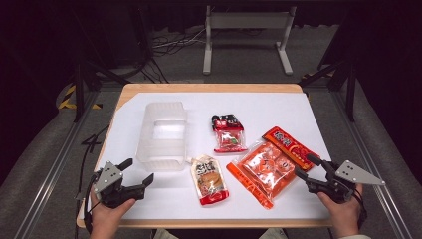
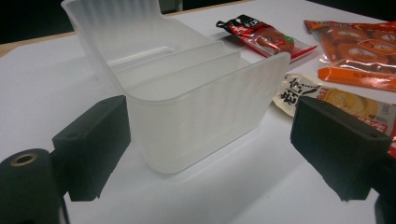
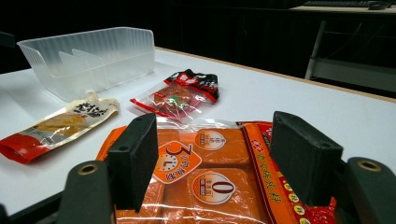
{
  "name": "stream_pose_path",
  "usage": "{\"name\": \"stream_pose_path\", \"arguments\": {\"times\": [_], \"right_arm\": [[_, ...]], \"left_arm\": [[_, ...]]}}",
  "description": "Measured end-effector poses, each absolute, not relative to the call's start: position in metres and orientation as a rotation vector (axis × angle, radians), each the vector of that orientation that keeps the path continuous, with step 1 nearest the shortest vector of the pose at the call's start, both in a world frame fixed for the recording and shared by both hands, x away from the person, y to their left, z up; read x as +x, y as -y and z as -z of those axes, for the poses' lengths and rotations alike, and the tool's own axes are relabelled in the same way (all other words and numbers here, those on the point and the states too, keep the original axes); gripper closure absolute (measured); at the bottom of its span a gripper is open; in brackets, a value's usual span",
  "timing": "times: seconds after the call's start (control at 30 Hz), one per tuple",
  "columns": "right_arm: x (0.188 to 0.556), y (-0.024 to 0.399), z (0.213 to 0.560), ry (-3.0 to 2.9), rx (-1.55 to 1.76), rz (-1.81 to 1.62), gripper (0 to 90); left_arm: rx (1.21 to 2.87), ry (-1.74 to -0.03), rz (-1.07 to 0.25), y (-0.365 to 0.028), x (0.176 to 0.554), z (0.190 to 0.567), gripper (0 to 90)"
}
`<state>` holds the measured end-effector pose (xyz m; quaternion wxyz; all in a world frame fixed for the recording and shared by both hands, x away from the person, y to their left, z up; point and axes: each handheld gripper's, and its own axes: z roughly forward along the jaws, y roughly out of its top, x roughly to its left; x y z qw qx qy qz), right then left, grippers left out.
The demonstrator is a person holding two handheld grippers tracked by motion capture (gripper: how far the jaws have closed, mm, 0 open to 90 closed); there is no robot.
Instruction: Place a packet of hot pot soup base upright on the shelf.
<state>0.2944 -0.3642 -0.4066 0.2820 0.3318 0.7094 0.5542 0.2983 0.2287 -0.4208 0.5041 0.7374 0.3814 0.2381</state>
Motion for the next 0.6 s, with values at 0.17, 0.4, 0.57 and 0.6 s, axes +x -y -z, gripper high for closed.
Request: {"name": "stream_pose_path", "arguments": {"times": [0.17,0.4,0.57,0.6], "right_arm": [[0.294,0.364,0.406,-1.899,0.879,-1.482,33.0],[0.298,0.364,0.406,-1.921,0.89,-1.434,35.5],[0.306,0.366,0.402,-1.916,0.905,-1.443,36.4],[0.308,0.367,0.401,-1.915,0.913,-1.447,36.4]], "left_arm": [[1.775,-0.911,-0.569,-0.228,0.299,0.421,12.7],[1.767,-0.913,-0.57,-0.23,0.3,0.421,12.1],[1.761,-0.917,-0.566,-0.229,0.303,0.421,12.3],[1.763,-0.919,-0.565,-0.229,0.303,0.422,12.3]]}}
